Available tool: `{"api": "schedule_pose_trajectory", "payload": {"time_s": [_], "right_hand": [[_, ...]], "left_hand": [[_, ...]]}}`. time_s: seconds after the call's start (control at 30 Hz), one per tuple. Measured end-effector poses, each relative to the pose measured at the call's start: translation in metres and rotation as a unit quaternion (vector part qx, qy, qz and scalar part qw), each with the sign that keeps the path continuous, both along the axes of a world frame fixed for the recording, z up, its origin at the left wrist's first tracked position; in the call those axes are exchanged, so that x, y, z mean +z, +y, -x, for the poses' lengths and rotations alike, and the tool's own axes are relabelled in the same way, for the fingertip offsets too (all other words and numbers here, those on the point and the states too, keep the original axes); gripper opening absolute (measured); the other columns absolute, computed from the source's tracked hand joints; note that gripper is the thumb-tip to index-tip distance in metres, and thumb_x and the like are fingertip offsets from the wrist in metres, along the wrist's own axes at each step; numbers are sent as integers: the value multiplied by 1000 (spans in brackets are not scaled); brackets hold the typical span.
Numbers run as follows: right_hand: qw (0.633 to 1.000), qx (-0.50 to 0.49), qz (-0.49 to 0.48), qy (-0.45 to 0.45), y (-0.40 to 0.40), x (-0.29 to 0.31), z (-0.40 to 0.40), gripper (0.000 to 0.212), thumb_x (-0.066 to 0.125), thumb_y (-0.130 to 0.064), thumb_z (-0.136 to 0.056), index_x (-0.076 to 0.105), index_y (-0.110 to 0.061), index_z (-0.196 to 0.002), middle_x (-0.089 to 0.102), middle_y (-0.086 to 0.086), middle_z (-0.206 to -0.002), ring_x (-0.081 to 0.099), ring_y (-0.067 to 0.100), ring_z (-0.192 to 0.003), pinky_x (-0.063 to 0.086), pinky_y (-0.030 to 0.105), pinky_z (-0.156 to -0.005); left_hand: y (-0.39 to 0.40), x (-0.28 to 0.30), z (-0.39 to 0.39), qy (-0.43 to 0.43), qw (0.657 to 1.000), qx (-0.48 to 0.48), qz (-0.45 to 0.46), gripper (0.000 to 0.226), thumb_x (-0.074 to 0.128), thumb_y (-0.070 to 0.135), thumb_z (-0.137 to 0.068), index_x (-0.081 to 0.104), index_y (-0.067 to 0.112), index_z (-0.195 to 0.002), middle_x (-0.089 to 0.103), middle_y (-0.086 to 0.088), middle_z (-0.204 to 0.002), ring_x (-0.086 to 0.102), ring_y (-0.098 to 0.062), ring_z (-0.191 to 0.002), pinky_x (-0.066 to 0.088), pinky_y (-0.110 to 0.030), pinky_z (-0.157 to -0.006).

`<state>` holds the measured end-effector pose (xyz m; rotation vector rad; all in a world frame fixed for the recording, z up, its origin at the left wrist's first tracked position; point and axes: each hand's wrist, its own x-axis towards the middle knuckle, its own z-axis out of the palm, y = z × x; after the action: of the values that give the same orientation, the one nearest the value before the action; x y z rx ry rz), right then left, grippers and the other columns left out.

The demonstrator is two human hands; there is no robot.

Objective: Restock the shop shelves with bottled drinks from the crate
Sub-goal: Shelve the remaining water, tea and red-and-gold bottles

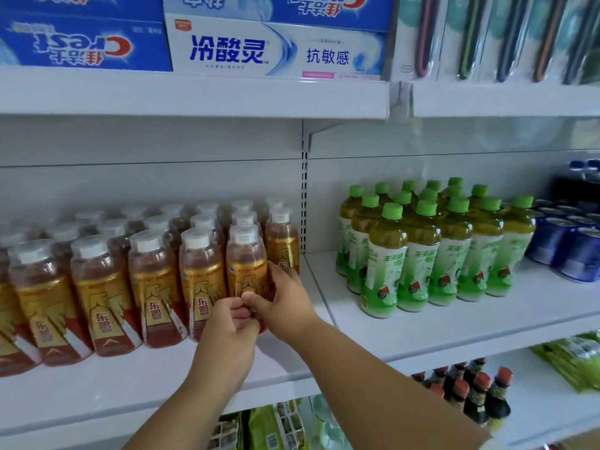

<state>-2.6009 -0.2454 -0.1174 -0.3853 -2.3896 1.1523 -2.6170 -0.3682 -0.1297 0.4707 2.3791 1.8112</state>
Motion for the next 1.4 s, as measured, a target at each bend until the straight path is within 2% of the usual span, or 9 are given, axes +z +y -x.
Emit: {"api": "schedule_pose_trajectory", "payload": {"time_s": [0.17,0.23,0.37,0.5,0.63,0.77,1.0,1.27,1.4], "right_hand": [[1000,-14,-10,-14,-6,2,-5,55,67,-44,-89,49,-26,-137,45,2,-137,48,27,-126,44,45,-108],[999,-32,-12,4,-7,3,-16,57,65,-43,-90,46,-25,-141,44,1,-136,48,22,-123,45,38,-106],[997,-34,2,70,-17,8,-39,39,63,-40,-91,52,-27,-126,46,-9,-115,51,8,-99,46,23,-86],[991,6,30,127,-26,25,-61,30,61,-40,-90,54,-33,-118,48,-15,-110,51,3,-99,49,25,-90],[986,23,62,155,-49,49,-87,19,62,-39,-91,48,-48,-101,51,-21,-109,56,-3,-95,52,19,-84],[981,25,70,181,-92,68,-118,17,66,-35,-92,53,-45,-97,57,-18,-104,61,0,-91,52,15,-77],[979,21,91,181,-190,65,-180,12,67,-30,-93,58,-38,-95,63,-13,-101,60,2,-89,52,18,-76],[968,198,88,128,-318,53,-219,17,67,-35,-93,60,-31,-107,60,-15,-100,58,1,-86,47,10,-68],[923,364,94,85,-395,29,-253,11,69,-37,-88,60,-39,-95,63,-22,-92,62,-1,-83,47,11,-64]], "left_hand": [[-2,3,0,-10,1000,-3,2,31,58,-2,-95,51,19,-117,63,3,-103,61,-6,-90,47,-23,-75],[1,7,-3,-4,1000,-3,-17,31,58,-3,-95,51,17,-118,64,1,-103,62,-10,-92,49,-28,-79],[-2,17,-9,27,998,3,-50,36,56,-9,-95,51,16,-120,63,1,-103,61,-10,-95,48,-22,-75],[-11,32,-23,69,994,23,-81,44,51,-19,-93,55,21,-111,66,-1,-102,64,-14,-97,55,-15,-65],[-32,56,-54,105,990,17,-89,44,56,-2,-97,56,42,-100,68,10,-102,66,-4,-94,52,-28,-81],[-76,72,-94,159,984,22,-76,32,58,18,-100,55,50,-101,65,30,-101,62,11,-93,47,-20,-78],[-183,64,-160,147,982,30,-112,37,50,9,-103,57,45,-102,67,26,-101,66,3,-98,48,-25,-86],[-330,44,-240,149,963,210,-77,34,47,14,-105,55,47,-103,64,28,-103,62,5,-101,50,-26,-91],[-402,18,-315,158,912,371,-73,24,43,28,-101,55,49,-103,63,20,-103,63,-3,-99,55,-35,-89]]}}
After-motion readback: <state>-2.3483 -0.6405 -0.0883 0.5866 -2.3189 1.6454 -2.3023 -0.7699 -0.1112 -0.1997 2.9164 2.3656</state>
